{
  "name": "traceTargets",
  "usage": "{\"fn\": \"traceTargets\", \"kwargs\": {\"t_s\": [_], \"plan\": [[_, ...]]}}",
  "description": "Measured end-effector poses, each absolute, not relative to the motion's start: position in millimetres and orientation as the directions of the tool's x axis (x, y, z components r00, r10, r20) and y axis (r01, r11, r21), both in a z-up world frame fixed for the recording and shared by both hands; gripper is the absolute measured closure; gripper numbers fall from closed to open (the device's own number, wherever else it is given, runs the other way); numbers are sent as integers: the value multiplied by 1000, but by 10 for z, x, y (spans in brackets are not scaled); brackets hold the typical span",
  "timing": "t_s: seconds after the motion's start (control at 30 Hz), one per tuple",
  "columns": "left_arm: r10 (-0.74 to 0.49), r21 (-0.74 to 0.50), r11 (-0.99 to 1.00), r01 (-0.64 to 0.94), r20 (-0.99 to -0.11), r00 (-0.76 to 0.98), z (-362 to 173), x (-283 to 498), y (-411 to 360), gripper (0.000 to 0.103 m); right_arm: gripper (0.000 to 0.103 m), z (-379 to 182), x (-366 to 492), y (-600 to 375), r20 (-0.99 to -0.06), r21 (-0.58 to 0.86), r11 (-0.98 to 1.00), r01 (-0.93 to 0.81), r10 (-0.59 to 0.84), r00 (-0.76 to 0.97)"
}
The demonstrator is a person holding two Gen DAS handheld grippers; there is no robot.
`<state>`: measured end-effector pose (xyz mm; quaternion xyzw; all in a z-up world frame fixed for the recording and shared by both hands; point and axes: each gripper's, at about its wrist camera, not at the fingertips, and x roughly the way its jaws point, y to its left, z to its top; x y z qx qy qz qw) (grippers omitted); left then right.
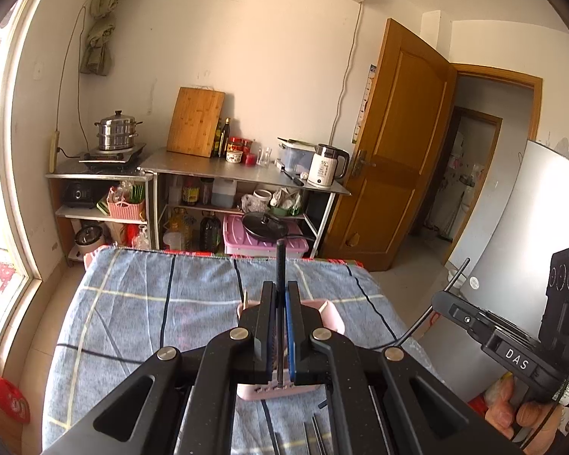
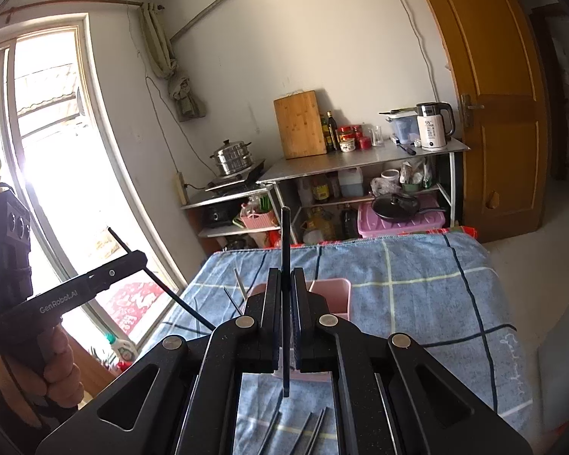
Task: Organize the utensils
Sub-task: 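Lift the black chopstick over the pink basket with the left tool while the right tool carries its own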
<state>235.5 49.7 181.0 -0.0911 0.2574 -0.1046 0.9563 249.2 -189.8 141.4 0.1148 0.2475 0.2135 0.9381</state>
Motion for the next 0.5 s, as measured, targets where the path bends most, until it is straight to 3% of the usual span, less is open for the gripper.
{"fn": "traceTargets", "kwargs": {"t_s": [0.5], "plan": [[-246,-263,956,127,-491,836,1757,2885,552,99,98,1467,2957,-1814,-371,396,857,-331,479,795]]}}
